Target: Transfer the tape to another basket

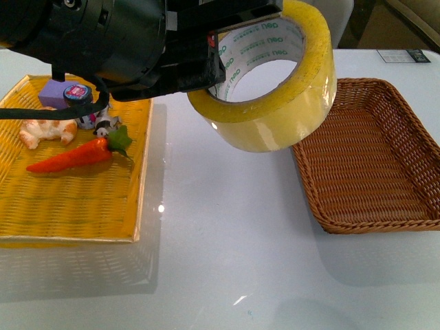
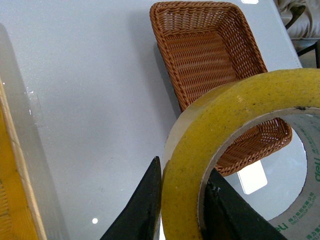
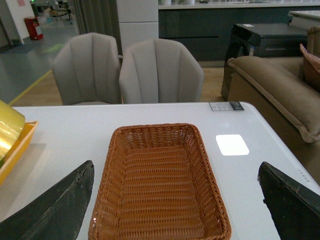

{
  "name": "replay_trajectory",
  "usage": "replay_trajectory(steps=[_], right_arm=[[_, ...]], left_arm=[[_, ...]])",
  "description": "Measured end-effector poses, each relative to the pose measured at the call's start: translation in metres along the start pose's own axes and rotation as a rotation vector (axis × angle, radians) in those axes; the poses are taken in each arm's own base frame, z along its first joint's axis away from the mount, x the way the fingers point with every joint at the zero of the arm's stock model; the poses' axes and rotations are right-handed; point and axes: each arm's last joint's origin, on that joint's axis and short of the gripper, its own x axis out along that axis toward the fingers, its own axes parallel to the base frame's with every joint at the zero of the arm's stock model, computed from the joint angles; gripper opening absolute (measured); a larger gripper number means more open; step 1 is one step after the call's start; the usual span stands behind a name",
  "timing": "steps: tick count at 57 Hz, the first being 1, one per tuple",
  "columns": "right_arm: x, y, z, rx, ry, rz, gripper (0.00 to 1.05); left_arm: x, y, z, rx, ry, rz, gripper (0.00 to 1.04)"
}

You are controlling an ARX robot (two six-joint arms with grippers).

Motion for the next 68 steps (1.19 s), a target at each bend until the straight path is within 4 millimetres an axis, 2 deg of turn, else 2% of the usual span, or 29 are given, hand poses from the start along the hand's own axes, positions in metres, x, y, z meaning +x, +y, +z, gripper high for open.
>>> replay_trajectory(steps=[4,7,12,16,22,29,49,68], right_arm=[[0.008,0.003,0.003,0.101,0.293,-0.028,0.96],[0.019,0.007,0.009,0.159,0.349,-0.001,0.96],[0.049,0.018,0.032,0.313,0.312,0.077,0.96],[0.068,0.033,0.042,0.394,0.285,0.182,0.96],[0.087,0.049,0.047,0.493,0.267,0.3,0.96],[0.107,0.065,0.042,0.582,0.277,0.393,0.96],[0.129,0.087,0.015,0.681,0.367,0.53,0.96],[0.139,0.096,0.004,0.741,0.404,0.557,0.96]], left_arm=[[0.0,-0.003,0.001,0.002,-0.004,0.006,0.16],[0.0,-0.006,0.003,0.006,-0.007,0.005,0.16],[0.001,-0.009,0.002,0.011,0.001,0.003,0.16],[0.002,-0.01,0.002,0.013,0.006,0.007,0.16],[0.003,-0.013,0.002,0.017,0.007,0.007,0.16],[0.003,-0.015,0.003,0.02,0.009,0.003,0.16],[0.006,-0.015,0.0,0.02,0.022,0.001,0.16],[0.006,-0.017,0.0,0.002,0.027,-0.024,0.16]])
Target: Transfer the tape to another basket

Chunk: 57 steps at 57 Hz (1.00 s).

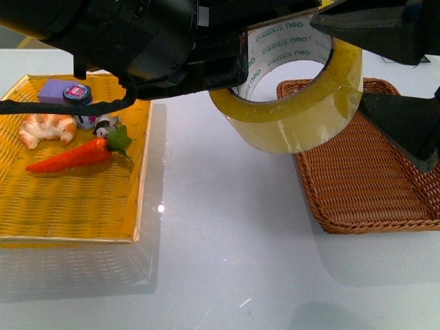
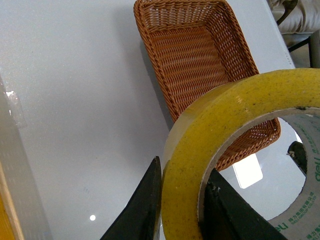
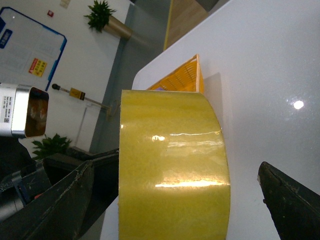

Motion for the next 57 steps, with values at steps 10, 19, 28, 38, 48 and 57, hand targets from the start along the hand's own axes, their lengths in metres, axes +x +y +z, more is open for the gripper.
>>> replay_trajectory(steps=[10,19,28,38,48,57], right_arm=[[0.003,0.004,-0.005,0.009,0.017,0.02,0.7],[0.004,0.005,-0.005,0.023,0.004,0.026,0.47],[0.003,0.006,-0.004,0.027,-0.002,0.033,0.47],[0.003,0.005,-0.005,0.03,0.005,0.032,0.47],[0.0,0.0,-0.002,0.041,-0.013,0.014,0.47],[-0.005,-0.006,0.004,0.053,-0.044,-0.004,0.47]], left_arm=[[0.0,0.0,0.0,-0.003,0.001,-0.009,0.16],[0.0,0.0,0.001,-0.01,-0.003,-0.018,0.15],[-0.001,-0.001,0.002,-0.008,-0.017,-0.024,0.22],[-0.008,-0.002,0.004,-0.003,-0.047,-0.035,0.47],[-0.024,0.0,0.009,0.023,-0.134,-0.045,0.75],[-0.043,0.005,0.014,0.029,-0.219,-0.072,0.97]])
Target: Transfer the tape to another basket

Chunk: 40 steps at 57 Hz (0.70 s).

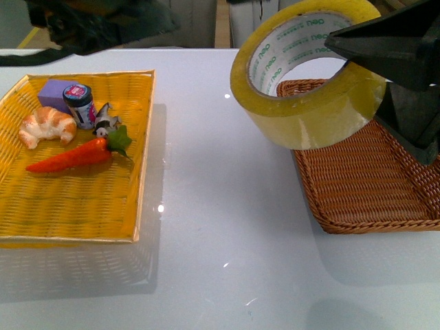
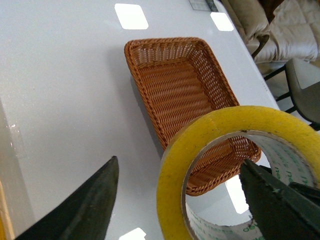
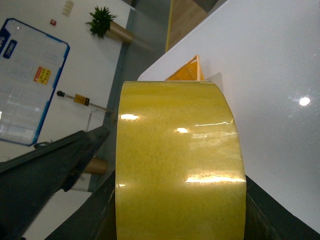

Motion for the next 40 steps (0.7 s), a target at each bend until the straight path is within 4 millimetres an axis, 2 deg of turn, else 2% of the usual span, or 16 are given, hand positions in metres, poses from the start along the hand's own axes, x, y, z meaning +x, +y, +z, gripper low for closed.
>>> replay_trajectory(steps=[2,6,8,12,19,24,34,40], right_arm=[[-0.001,-0.002,0.002,0.002,-0.006,-0.004,0.47],[-0.003,-0.004,0.006,0.007,-0.02,-0.01,0.47],[-0.004,-0.006,0.008,0.011,-0.027,-0.014,0.47],[-0.005,-0.009,0.012,0.017,-0.039,-0.016,0.47],[-0.008,-0.022,0.022,0.033,-0.075,-0.043,0.47],[-0.006,-0.038,0.032,0.057,-0.097,-0.067,0.47],[0.005,-0.071,0.049,0.101,-0.135,-0.129,0.47],[0.015,-0.094,0.057,0.143,-0.163,-0.183,0.47]], left_arm=[[-0.005,0.001,0.002,0.007,-0.026,0.004,0.97],[-0.014,0.005,0.002,0.105,-0.245,0.145,0.87],[-0.027,0.011,0.0,0.162,-0.389,0.29,0.8],[-0.053,0.024,-0.005,0.22,-0.5,0.452,0.69],[-0.1,0.045,-0.017,0.275,-0.52,0.541,0.5],[-0.131,0.059,-0.036,0.301,-0.516,0.544,0.32],[-0.15,0.068,-0.054,0.312,-0.543,0.551,0.03],[-0.156,0.072,-0.065,0.315,-0.533,0.551,0.02]])
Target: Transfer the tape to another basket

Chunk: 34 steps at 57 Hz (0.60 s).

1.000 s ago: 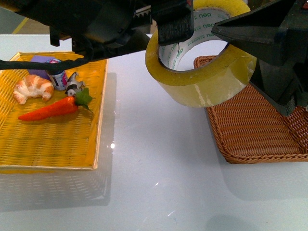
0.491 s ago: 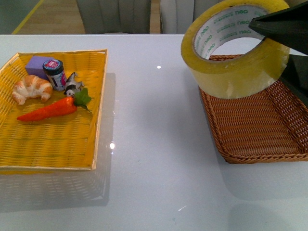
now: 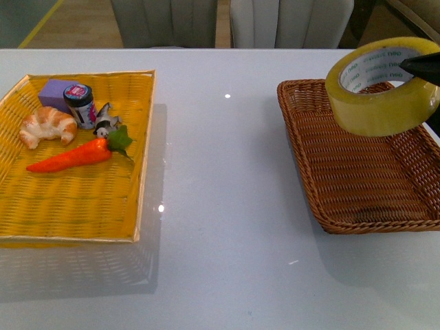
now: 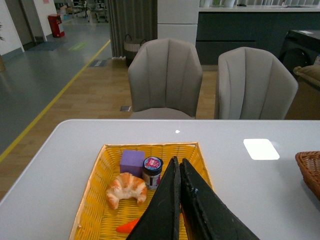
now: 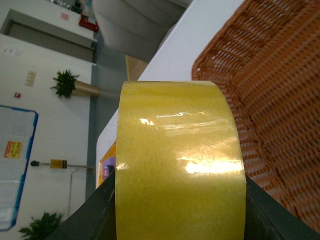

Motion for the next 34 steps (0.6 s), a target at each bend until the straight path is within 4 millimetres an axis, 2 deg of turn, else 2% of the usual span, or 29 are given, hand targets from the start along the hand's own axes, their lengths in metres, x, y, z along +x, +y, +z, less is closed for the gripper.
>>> replay_trajectory(steps=[3,19,34], right_arm=[[0.011,-0.011,0.003,0.021,-0.007,-0.026,0.47],[0.055,-0.045,0.013,0.096,-0.035,-0.102,0.47],[0.088,-0.074,0.019,0.167,-0.091,-0.188,0.47]], left_arm=[[-0.005,0.003,-0.004,0.001,0.0,0.004,0.02],[-0.021,0.018,-0.015,0.003,-0.001,0.013,0.02],[-0.032,0.018,-0.022,0.003,-0.003,0.005,0.02]])
